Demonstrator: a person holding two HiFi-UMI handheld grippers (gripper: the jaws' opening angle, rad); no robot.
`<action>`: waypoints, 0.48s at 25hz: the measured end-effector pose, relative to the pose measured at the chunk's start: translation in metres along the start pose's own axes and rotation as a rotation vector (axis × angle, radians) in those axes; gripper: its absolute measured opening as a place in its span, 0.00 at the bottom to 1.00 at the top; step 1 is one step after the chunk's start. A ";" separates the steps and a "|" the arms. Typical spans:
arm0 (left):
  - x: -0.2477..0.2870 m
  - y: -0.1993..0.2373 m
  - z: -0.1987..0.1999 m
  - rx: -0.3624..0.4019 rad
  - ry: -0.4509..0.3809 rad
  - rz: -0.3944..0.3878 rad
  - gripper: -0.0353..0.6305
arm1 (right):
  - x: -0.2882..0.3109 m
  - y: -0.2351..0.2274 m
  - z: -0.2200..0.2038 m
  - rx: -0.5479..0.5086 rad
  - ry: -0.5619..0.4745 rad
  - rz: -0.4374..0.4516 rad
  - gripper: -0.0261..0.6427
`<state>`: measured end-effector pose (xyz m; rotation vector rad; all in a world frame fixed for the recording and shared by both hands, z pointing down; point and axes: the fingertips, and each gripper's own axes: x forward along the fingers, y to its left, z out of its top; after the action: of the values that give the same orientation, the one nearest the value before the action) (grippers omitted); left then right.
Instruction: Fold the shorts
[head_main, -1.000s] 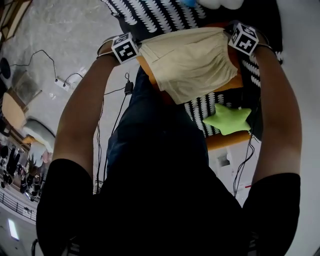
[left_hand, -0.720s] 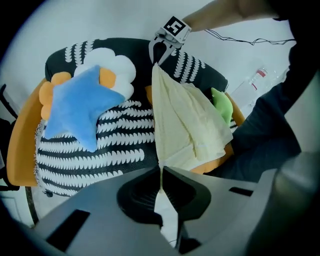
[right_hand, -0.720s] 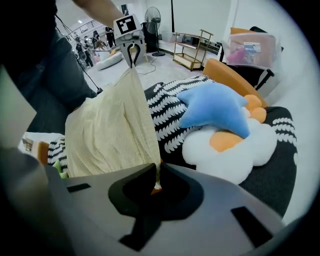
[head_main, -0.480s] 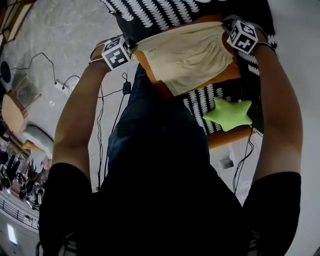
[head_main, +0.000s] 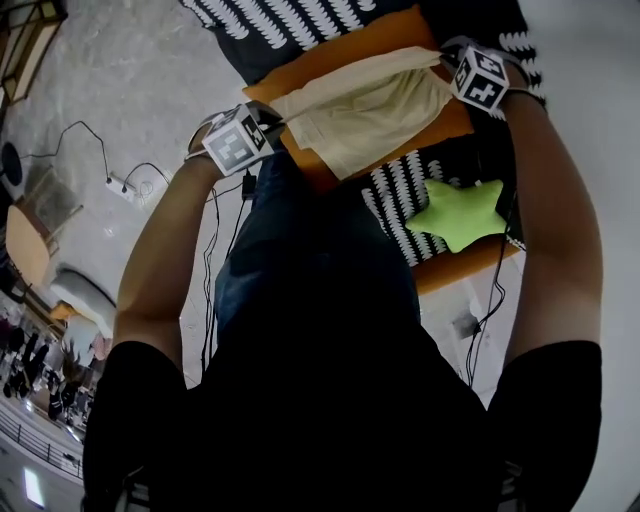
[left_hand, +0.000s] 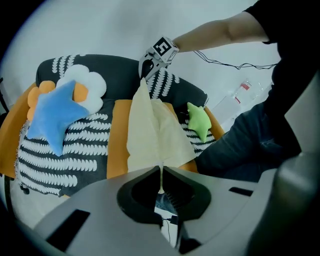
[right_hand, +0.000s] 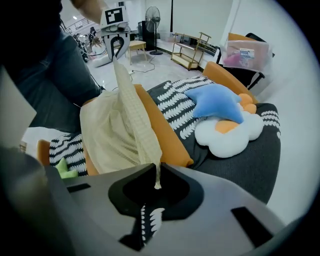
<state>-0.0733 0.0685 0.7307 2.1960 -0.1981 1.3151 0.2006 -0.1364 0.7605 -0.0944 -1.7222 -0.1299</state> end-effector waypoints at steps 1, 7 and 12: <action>0.005 -0.011 0.002 0.001 -0.003 -0.009 0.09 | 0.000 0.009 -0.005 0.004 0.003 -0.002 0.08; 0.041 -0.068 0.020 0.002 0.001 -0.094 0.09 | 0.001 0.029 -0.034 -0.072 0.051 -0.100 0.08; 0.071 -0.108 0.029 0.000 0.021 -0.153 0.09 | 0.014 0.040 -0.047 -0.091 0.071 -0.164 0.08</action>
<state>0.0282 0.1535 0.7375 2.1504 -0.0205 1.2530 0.2502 -0.1035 0.7830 -0.0157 -1.6522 -0.3293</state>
